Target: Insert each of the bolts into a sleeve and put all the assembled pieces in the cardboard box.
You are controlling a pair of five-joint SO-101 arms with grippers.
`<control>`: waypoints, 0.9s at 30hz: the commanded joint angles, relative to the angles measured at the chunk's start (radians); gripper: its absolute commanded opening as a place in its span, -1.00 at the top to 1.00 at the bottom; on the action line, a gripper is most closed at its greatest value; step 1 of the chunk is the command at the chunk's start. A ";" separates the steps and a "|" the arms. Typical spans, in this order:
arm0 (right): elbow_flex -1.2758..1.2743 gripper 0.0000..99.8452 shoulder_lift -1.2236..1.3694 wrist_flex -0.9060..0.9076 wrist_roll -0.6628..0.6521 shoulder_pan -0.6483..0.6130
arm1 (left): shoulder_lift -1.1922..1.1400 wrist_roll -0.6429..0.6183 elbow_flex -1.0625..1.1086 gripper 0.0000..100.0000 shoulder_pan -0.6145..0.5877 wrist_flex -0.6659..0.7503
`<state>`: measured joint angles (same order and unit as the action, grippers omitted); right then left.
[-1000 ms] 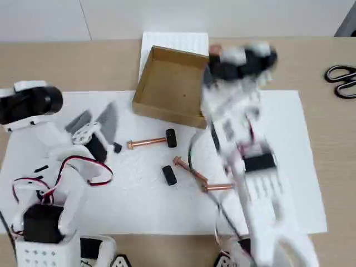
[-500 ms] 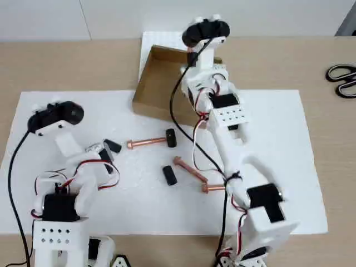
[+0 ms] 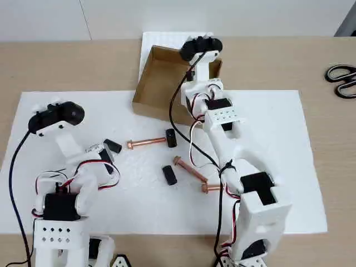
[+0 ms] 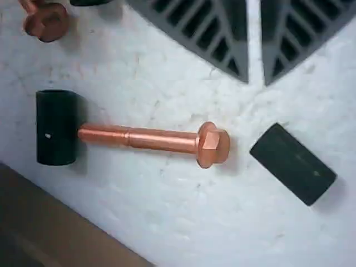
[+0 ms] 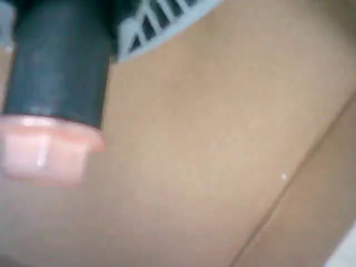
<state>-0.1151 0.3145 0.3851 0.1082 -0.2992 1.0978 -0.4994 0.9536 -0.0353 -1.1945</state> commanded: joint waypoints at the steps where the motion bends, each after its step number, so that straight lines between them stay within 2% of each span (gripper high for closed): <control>1: 0.069 0.72 -0.018 0.001 0.003 0.001 | 0.002 0.005 -0.030 0.99 0.006 -0.020; 5: 0.069 0.50 -0.018 0.001 0.005 0.001 | 0.002 0.005 -0.030 0.99 0.006 -0.020; 13: 0.072 0.49 -0.028 0.028 0.005 -0.005 | 0.002 0.005 -0.031 0.99 0.005 -0.020; 15: 0.089 0.49 -0.091 0.137 0.006 -0.030 | 0.002 0.005 -0.033 0.99 -0.002 -0.020; 20: 0.161 0.49 -0.496 0.705 0.006 -0.102 | 0.002 0.011 -0.074 0.99 -0.003 -0.026; 23: 0.160 0.49 -0.722 0.858 0.005 -0.081 | 0.000 0.015 -0.136 0.99 -0.003 -0.075; 27: 0.158 0.49 -0.949 1.001 0.002 -0.019 | 0.000 0.173 -0.252 0.99 -0.002 -0.160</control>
<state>0.0031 -0.4404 1.2827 0.1082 -0.3483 1.0978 -0.4166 0.8078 -0.0353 -1.3065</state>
